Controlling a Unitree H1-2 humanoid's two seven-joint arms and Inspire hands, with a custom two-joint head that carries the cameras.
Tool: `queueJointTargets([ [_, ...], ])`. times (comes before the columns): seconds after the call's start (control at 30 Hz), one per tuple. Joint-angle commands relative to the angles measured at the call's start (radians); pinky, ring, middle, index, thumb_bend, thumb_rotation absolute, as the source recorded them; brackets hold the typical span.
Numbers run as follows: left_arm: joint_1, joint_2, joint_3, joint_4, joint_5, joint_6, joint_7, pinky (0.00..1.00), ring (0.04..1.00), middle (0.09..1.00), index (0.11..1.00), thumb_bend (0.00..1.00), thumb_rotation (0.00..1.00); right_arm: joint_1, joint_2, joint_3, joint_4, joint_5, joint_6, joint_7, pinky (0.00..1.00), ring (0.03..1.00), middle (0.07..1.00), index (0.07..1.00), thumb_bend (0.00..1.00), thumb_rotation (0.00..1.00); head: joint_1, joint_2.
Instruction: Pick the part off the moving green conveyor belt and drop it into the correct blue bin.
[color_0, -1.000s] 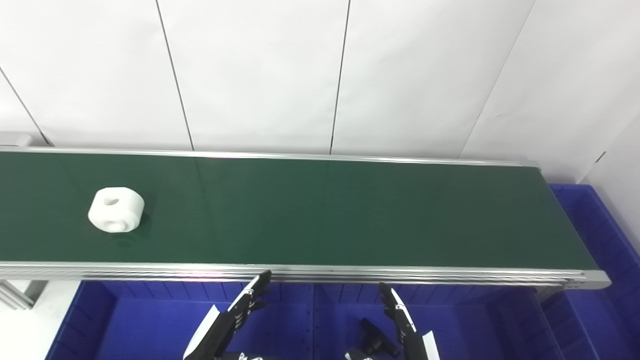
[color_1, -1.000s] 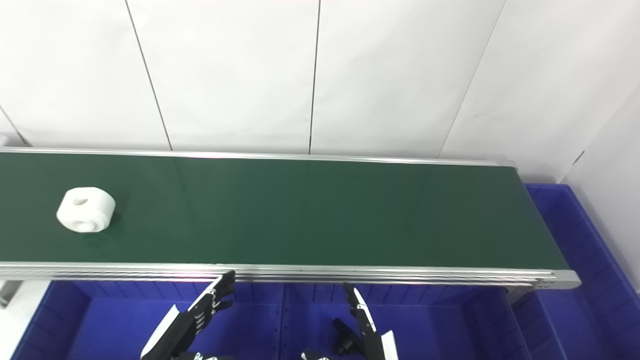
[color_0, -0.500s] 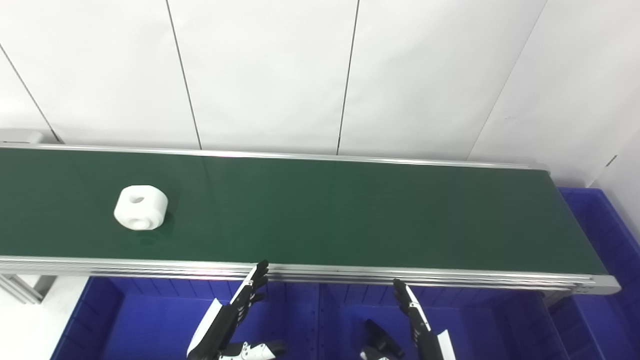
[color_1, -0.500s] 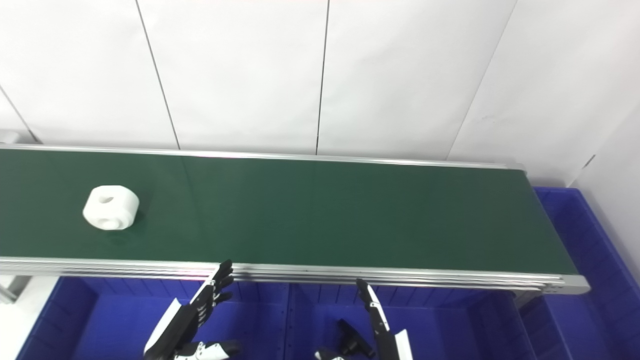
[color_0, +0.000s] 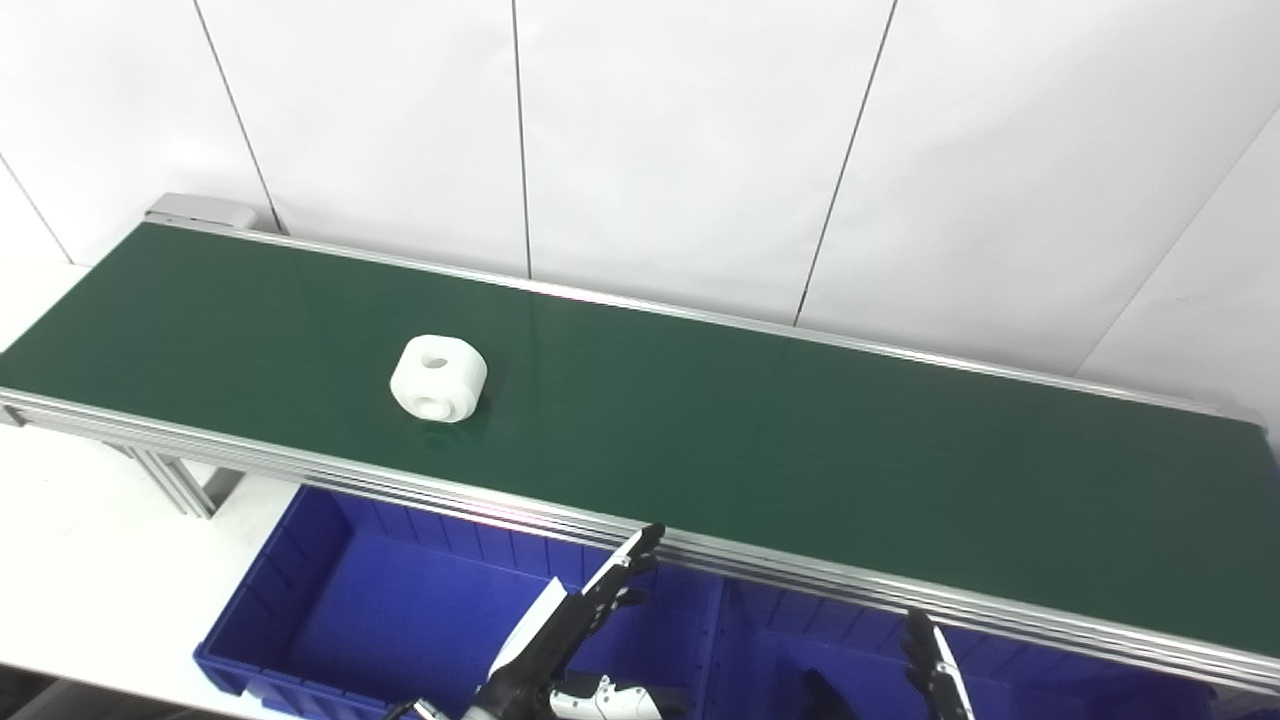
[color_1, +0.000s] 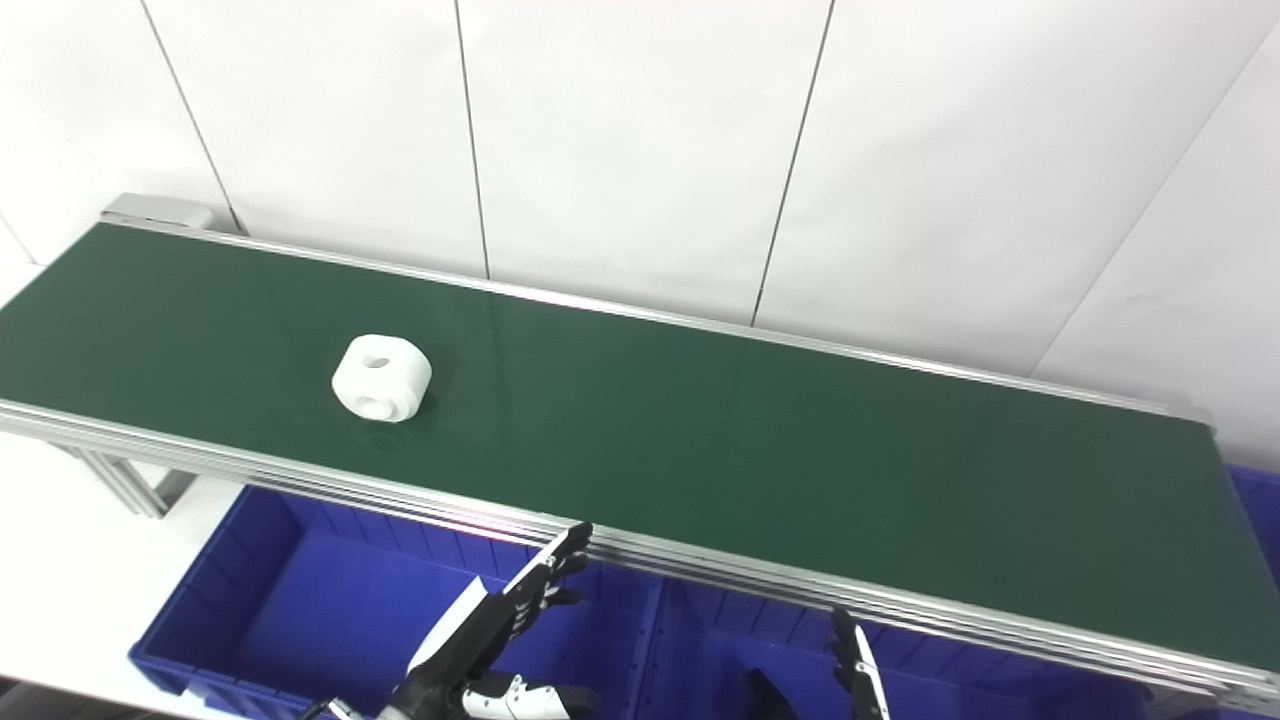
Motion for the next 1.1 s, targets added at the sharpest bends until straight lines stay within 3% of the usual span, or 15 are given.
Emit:
queueJointTargets([
  [0.0, -0.012, -0.01, -0.003, -0.009, -0.001, -0.046, 0.024, 0.86, 0.95, 0.988, 0.97, 0.73, 0.49, -0.009, 0.004, 0.0, 0.0, 0.007, -0.064, 0.001, 0.92, 0.932, 0.95, 0.955, 0.83, 0.57, -0.001, -0.01],
  [0.23, -0.025, -0.006, 0.003, 0.014, 0.007, -0.087, 0.045, 0.84, 0.937, 0.978, 0.961, 0.75, 0.47, -0.023, 0.011, 0.0, 0.025, -0.003, -0.062, -0.004, 0.93, 0.933, 0.951, 0.949, 0.85, 0.58, -0.035, -0.021],
  [0.43, -0.037, 0.002, 0.022, -0.056, -0.049, -0.076, 0.027, 0.87, 0.95, 0.984, 0.956, 0.76, 0.49, -0.037, 0.018, -0.006, 0.05, -0.011, -0.065, -0.015, 0.91, 0.922, 0.938, 0.941, 0.89, 0.58, -0.056, -0.03],
  [0.63, -0.11, 0.07, 0.064, -0.166, -0.07, -0.055, 0.001, 0.88, 0.957, 0.99, 0.978, 0.76, 0.55, -0.055, 0.022, -0.003, 0.077, -0.015, -0.073, -0.03, 0.9, 0.923, 0.936, 0.937, 0.89, 0.57, -0.072, -0.037],
  [0.83, -0.262, 0.196, 0.148, -0.279, -0.062, 0.094, -0.057, 0.92, 0.982, 1.0, 0.999, 0.72, 0.59, -0.076, 0.025, 0.013, 0.095, -0.021, -0.074, -0.049, 0.88, 0.922, 0.944, 0.933, 0.88, 0.56, -0.092, -0.041],
  [1.07, -0.432, 0.312, 0.191, -0.267, -0.054, 0.231, -0.116, 0.9, 0.99, 1.0, 0.992, 0.72, 0.51, -0.087, 0.03, 0.023, 0.106, -0.01, -0.072, -0.053, 0.88, 0.91, 0.926, 0.926, 0.91, 0.55, -0.101, -0.047],
])
